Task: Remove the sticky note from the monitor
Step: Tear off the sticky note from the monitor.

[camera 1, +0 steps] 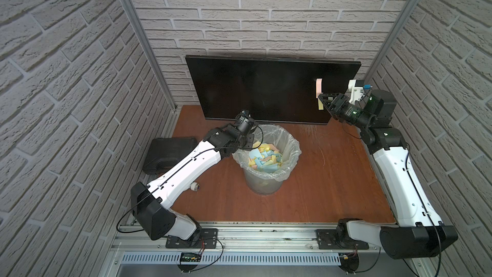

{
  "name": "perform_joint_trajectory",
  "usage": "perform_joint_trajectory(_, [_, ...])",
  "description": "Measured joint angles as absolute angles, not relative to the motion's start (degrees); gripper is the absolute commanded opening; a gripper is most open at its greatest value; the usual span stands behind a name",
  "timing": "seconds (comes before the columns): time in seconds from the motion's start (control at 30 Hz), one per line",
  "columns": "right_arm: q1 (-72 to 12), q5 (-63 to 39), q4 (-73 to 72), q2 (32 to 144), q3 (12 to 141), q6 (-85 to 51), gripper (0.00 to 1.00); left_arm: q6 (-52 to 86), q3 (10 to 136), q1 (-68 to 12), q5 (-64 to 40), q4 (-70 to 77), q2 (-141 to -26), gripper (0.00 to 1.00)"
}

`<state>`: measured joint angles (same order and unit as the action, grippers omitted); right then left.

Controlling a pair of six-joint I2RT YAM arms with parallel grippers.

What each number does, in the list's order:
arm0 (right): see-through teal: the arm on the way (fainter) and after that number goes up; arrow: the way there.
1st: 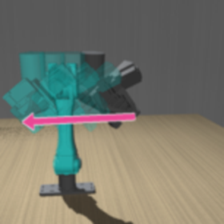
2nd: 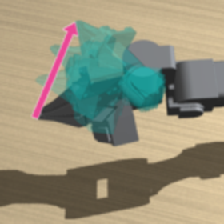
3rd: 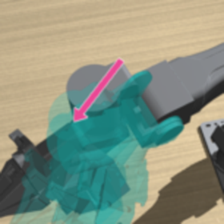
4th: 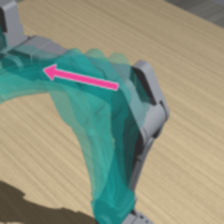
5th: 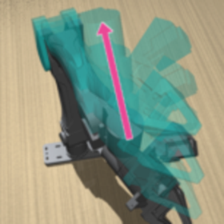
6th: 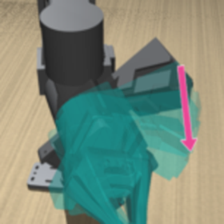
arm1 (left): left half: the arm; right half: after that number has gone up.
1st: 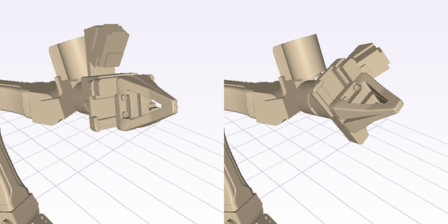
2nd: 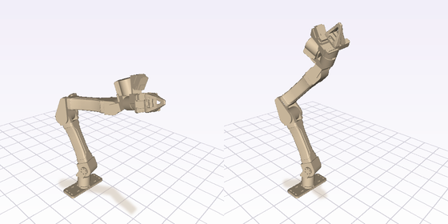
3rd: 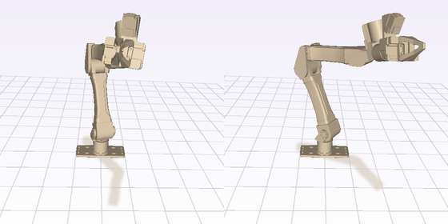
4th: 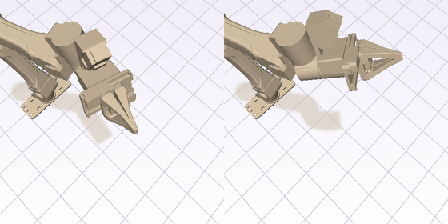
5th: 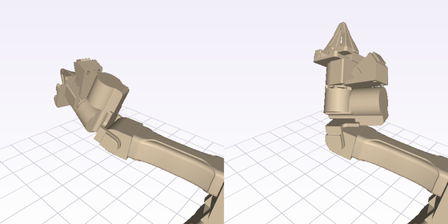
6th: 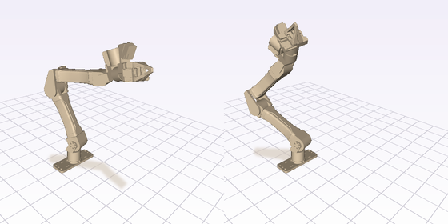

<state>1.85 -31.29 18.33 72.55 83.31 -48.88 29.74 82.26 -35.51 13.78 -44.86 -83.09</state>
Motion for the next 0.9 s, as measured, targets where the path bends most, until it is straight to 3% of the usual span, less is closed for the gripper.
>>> perform_joint_trajectory(0.33, [1.85,-32.49,15.44,75.81,84.23,-49.34,0.42,29.76,82.26,-35.51,13.78,-44.84,-83.09,0.3])
perform_joint_trajectory(0.9, [1.52,-33.06,12.86,76.62,84.25,-50.61,0.2,29.8,82.28,-35.51,13.76,-44.84,-83.09,0.3])
